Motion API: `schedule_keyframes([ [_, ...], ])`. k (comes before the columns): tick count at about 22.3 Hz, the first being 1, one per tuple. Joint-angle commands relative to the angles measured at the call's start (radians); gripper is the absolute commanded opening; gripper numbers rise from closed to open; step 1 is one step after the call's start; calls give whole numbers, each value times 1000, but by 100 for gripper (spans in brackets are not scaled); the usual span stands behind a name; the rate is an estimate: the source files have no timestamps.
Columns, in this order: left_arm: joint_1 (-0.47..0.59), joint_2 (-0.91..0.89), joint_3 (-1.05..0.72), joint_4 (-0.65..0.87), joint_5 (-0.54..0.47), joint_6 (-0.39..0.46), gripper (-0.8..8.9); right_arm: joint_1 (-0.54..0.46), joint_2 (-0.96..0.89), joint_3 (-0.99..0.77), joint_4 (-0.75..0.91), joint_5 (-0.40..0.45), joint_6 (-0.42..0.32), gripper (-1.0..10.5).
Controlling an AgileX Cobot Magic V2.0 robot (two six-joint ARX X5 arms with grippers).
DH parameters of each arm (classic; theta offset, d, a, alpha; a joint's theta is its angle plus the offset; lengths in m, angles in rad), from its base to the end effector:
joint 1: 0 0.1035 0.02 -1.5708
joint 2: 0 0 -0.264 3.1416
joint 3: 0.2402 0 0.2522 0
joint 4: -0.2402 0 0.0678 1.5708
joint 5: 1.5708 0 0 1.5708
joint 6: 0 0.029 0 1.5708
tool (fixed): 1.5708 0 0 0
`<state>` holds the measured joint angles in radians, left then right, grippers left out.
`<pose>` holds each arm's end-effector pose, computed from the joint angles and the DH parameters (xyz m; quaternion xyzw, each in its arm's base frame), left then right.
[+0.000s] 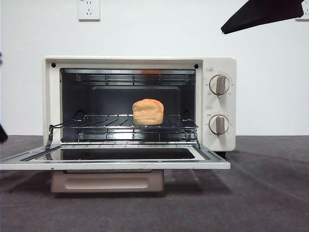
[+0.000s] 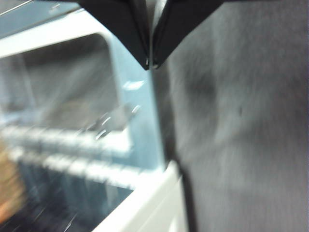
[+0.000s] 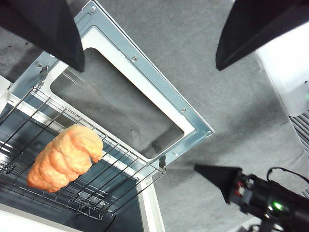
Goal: The left arm flap open the oven, the right arm pick bread and place it into oven, the left arm flap close the oven
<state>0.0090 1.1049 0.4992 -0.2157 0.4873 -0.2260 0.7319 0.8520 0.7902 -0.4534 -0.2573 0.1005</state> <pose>0.2007 -0.0118 0.1808 -0.1979 0.4090 -0.1722 0.8740 0.1273 0.1243 0.2997 -0.0171 0.2704 0.4460 0.8531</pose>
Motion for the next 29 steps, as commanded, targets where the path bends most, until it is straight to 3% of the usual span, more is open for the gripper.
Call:
schedule_keyframes([
  [1, 1, 66, 1, 23, 8, 55, 14, 7, 8, 10, 8, 3, -12, 431],
  [9, 0, 213, 1, 95, 23, 56, 14, 7, 9, 10, 8, 3, -11, 431],
  [23, -2, 315, 1, 138, 245, 48, 14, 7, 9, 10, 8, 4, -8, 431],
  [29, -2, 314, 1, 238, 365, -34, 14, 7, 9, 10, 8, 4, -7, 431],
])
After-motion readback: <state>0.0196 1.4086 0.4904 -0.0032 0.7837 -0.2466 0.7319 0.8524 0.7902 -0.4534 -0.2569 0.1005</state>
